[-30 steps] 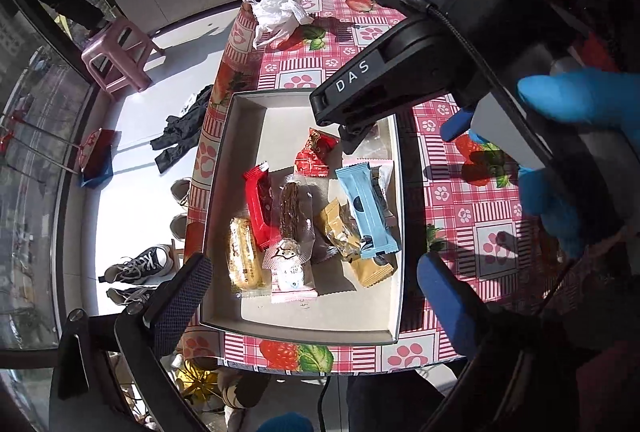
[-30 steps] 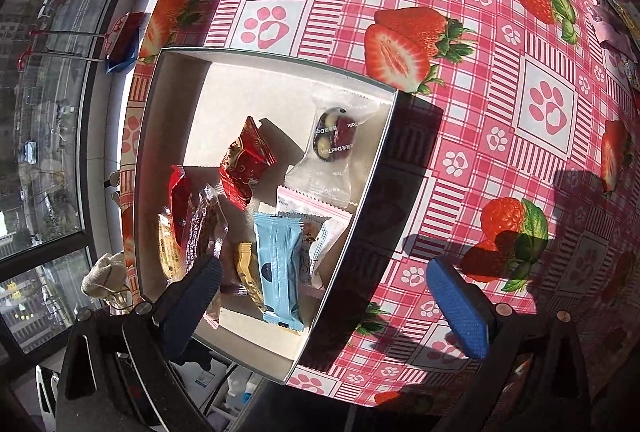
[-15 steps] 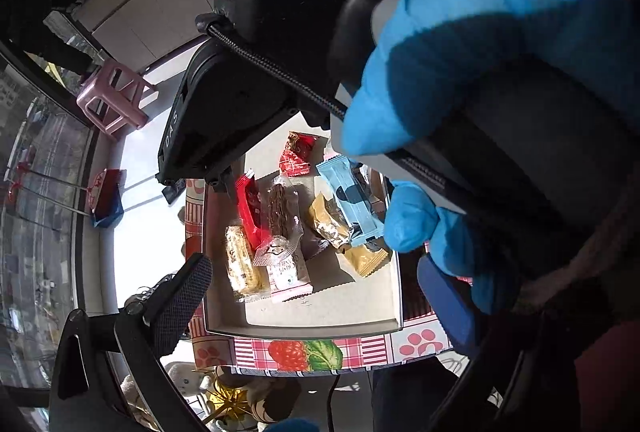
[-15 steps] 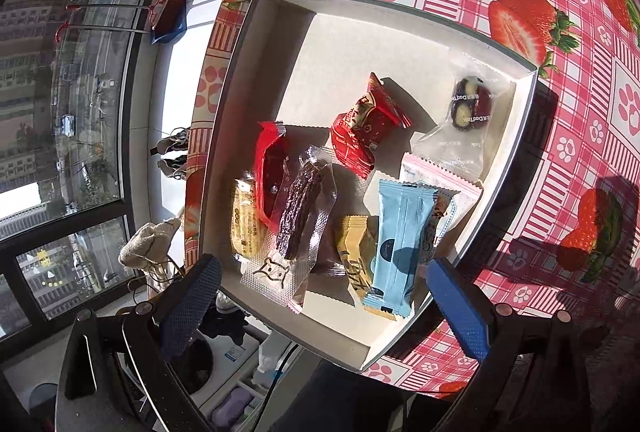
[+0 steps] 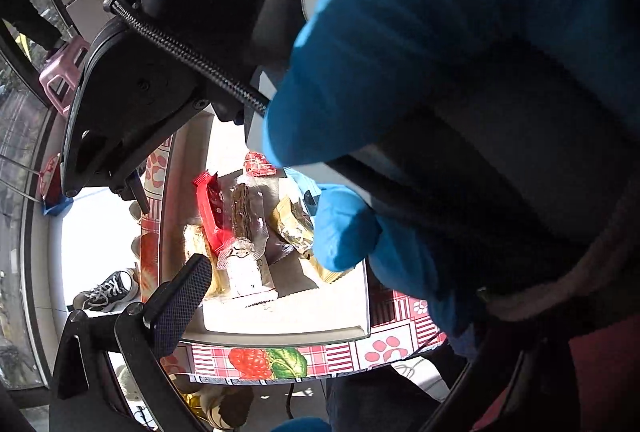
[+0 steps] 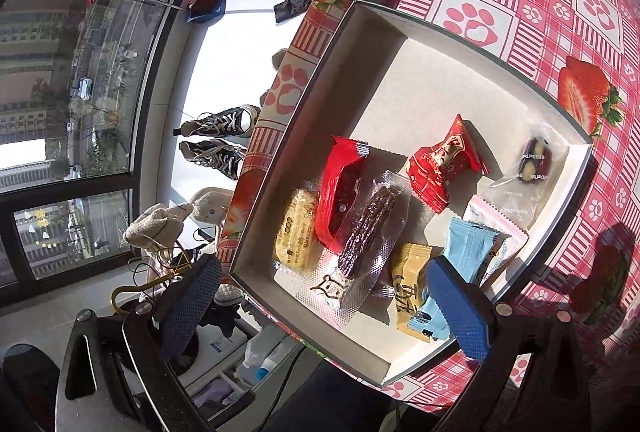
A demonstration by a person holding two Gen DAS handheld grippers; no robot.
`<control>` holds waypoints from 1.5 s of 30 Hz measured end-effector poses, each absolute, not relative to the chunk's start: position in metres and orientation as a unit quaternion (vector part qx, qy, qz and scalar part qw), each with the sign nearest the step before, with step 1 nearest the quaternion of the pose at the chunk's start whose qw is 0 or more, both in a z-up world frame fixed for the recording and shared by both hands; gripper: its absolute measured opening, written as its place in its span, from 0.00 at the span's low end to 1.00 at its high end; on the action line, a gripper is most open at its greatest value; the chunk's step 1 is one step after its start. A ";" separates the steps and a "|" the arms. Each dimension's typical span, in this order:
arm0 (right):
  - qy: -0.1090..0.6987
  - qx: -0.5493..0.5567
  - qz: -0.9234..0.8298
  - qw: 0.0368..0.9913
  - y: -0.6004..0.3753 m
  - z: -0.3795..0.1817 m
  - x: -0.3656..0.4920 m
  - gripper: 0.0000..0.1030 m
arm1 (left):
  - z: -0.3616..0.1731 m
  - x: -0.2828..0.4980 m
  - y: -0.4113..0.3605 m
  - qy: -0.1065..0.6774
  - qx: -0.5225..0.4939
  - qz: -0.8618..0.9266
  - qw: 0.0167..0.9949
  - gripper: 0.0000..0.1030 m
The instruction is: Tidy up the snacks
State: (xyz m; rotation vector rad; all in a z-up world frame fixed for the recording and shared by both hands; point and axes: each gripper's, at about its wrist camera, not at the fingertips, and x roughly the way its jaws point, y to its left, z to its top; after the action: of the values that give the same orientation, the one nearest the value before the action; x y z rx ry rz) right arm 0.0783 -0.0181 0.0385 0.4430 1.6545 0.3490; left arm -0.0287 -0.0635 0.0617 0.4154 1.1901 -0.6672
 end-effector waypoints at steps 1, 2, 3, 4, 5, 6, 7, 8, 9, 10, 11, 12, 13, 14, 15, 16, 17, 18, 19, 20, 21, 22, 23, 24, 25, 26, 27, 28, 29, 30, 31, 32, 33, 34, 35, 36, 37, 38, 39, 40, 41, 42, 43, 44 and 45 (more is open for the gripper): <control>0.726 0.189 0.157 0.642 -0.015 0.039 0.079 1.00 | 0.061 -0.029 -0.062 0.546 0.185 -0.311 0.756 1.00; 0.725 0.184 0.160 0.643 -0.012 0.040 0.080 1.00 | 0.061 -0.027 -0.061 0.550 0.177 -0.320 0.751 1.00; 0.725 0.177 0.164 0.646 -0.009 0.041 0.080 1.00 | 0.060 -0.026 -0.060 0.552 0.173 -0.326 0.748 1.00; 0.724 0.170 0.167 0.647 -0.007 0.041 0.080 1.00 | 0.060 -0.026 -0.060 0.553 0.170 -0.328 0.747 1.00; 0.724 0.166 0.169 0.647 -0.005 0.041 0.081 1.00 | 0.060 -0.025 -0.059 0.557 0.165 -0.332 0.743 1.00; 0.724 0.163 0.170 0.649 -0.004 0.041 0.081 1.00 | 0.058 -0.025 -0.059 0.562 0.160 -0.337 0.739 1.00; 0.722 0.157 0.168 0.652 -0.004 0.041 0.082 1.00 | 0.057 -0.024 -0.059 0.564 0.157 -0.339 0.736 1.00; 0.722 0.153 0.167 0.654 -0.004 0.041 0.082 1.00 | 0.057 -0.024 -0.059 0.565 0.159 -0.338 0.736 1.00; 0.722 0.149 0.165 0.655 -0.005 0.041 0.082 1.00 | 0.057 -0.025 -0.059 0.565 0.160 -0.339 0.735 1.00; 0.723 0.148 0.164 0.655 -0.005 0.040 0.082 1.00 | 0.058 -0.025 -0.059 0.564 0.163 -0.337 0.736 1.00; 0.724 0.148 0.163 0.654 -0.006 0.039 0.082 1.00 | 0.058 -0.025 -0.059 0.562 0.167 -0.335 0.737 1.00; 0.724 0.148 0.161 0.654 -0.007 0.038 0.082 1.00 | 0.058 -0.026 -0.060 0.562 0.170 -0.333 0.738 1.00; 0.725 0.147 0.157 0.654 -0.008 0.038 0.082 1.00 | 0.058 -0.026 -0.059 0.562 0.174 -0.330 0.739 1.00; 0.725 0.145 0.153 0.655 -0.009 0.037 0.081 1.00 | 0.058 -0.027 -0.059 0.561 0.179 -0.325 0.740 1.00; 0.726 0.144 0.146 0.657 -0.011 0.036 0.082 1.00 | 0.058 -0.026 -0.059 0.559 0.186 -0.318 0.743 1.00; 0.726 0.142 0.138 0.659 -0.014 0.035 0.082 1.00 | 0.057 -0.026 -0.058 0.558 0.196 -0.306 0.746 1.00; 0.726 0.137 0.124 0.662 -0.018 0.033 0.082 1.00 | 0.054 -0.025 -0.057 0.558 0.206 -0.292 0.749 1.00; 0.727 0.127 0.105 0.666 -0.024 0.032 0.083 1.00 | 0.051 -0.023 -0.055 0.561 0.216 -0.277 0.750 1.00; 0.729 0.119 0.087 0.669 -0.029 0.030 0.083 1.00 | 0.046 -0.020 -0.052 0.568 0.225 -0.260 0.748 1.00; 0.730 0.118 0.072 0.669 -0.036 0.028 0.083 1.00 | 0.039 -0.016 -0.048 0.579 0.232 -0.240 0.744 1.00; 0.734 0.119 0.057 0.666 -0.044 0.025 0.082 1.00 | 0.034 -0.011 -0.043 0.591 0.233 -0.224 0.739 1.00; 0.737 0.122 0.047 0.663 -0.051 0.024 0.081 1.00 | 0.028 -0.007 -0.037 0.606 0.228 -0.210 0.733 1.00; 0.738 0.124 0.040 0.662 -0.057 0.023 0.079 1.00 | 0.024 -0.001 -0.030 0.620 0.218 -0.198 0.727 1.00; 0.739 0.124 0.034 0.662 -0.063 0.023 0.075 1.00 | 0.020 0.003 -0.024 0.633 0.209 -0.188 0.722 1.00; 0.738 0.123 0.030 0.663 -0.069 0.024 0.072 1.00 | 0.016 0.006 -0.019 0.642 0.202 -0.180 0.717 1.00; 0.738 0.121 0.027 0.663 -0.073 0.025 0.068 1.00 | 0.013 0.008 -0.015 0.650 0.198 -0.173 0.713 1.00; 0.738 0.119 0.025 0.663 -0.076 0.025 0.064 1.00 | 0.009 0.011 -0.012 0.658 0.197 -0.166 0.708 1.00; 0.739 0.117 0.025 0.663 -0.078 0.026 0.059 1.00 | 0.006 0.013 -0.010 0.663 0.196 -0.162 0.704 1.00; 0.740 0.116 0.025 0.662 -0.080 0.026 0.055 1.00 | 0.004 0.014 -0.010 0.666 0.195 -0.160 0.702 1.00; 0.741 0.116 0.024 0.661 -0.082 0.026 0.051 1.00 | 0.002 0.019 -0.005 0.671 0.190 -0.156 0.699 1.00; 0.742 0.117 0.024 0.659 -0.083 0.027 0.046 1.00 | 0.001 0.020 -0.004 0.675 0.185 -0.154 0.697 1.00; 0.743 0.118 0.023 0.659 -0.084 0.027 0.042 1.00 | -0.001 0.022 -0.002 0.680 0.179 -0.154 0.694 1.00; 0.743 0.118 0.022 0.658 -0.085 0.028 0.038 1.00 | -0.001 0.025 -0.004 0.683 0.175 -0.152 0.693 1.00; 0.744 0.118 0.022 0.657 -0.085 0.028 0.035 1.00 | -0.003 0.026 -0.004 0.684 0.174 -0.150 0.692 1.00; 0.744 0.119 0.022 0.657 -0.086 0.029 0.032 1.00 | -0.004 0.028 -0.006 0.685 0.175 -0.147 0.692 1.00; 0.744 0.117 0.022 0.658 -0.085 0.030 0.028 1.00 | -0.004 0.028 -0.007 0.686 0.176 -0.146 0.691 1.00; 0.743 0.115 0.023 0.659 -0.085 0.031 0.027 1.00 | -0.004 0.026 -0.007 0.686 0.176 -0.145 0.691 1.00; 0.742 0.113 0.023 0.660 -0.084 0.032 0.025 1.00 | -0.004 0.024 -0.007 0.686 0.177 -0.143 0.691 1.00; 0.742 0.110 0.024 0.661 -0.085 0.035 0.021 1.00 | -0.004 0.025 -0.007 0.687 0.177 -0.142 0.691 1.00; 0.741 0.107 0.025 0.662 -0.083 0.036 0.019 1.00 | -0.004 0.025 -0.006 0.687 0.178 -0.140 0.690 1.00; 0.741 0.105 0.026 0.663 -0.080 0.036 0.016 1.00 | -0.004 0.025 -0.006 0.688 0.179 -0.138 0.690 1.00; 0.740 0.103 0.028 0.664 -0.079 0.038 0.015 1.00 | -0.005 0.027 -0.005 0.688 0.179 -0.137 0.690 1.00; 0.740 0.102 0.029 0.664 -0.078 0.039 0.014 1.00 | -0.005 0.028 -0.004 0.688 0.177 -0.135 0.690 1.00; 0.739 0.102 0.030 0.665 -0.077 0.040 0.013 1.00 | -0.004 0.028 -0.003 0.689 0.175 -0.135 0.690 1.00; 0.738 0.102 0.031 0.666 -0.076 0.041 0.013 1.00 | -0.004 0.030 -0.003 0.689 0.174 -0.135 0.690 1.00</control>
State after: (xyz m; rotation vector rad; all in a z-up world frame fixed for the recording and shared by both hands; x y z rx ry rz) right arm 0.0130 -0.0764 0.0414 0.2298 1.6663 0.0693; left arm 0.0296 -0.0033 -0.0040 0.3888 1.5411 -0.3028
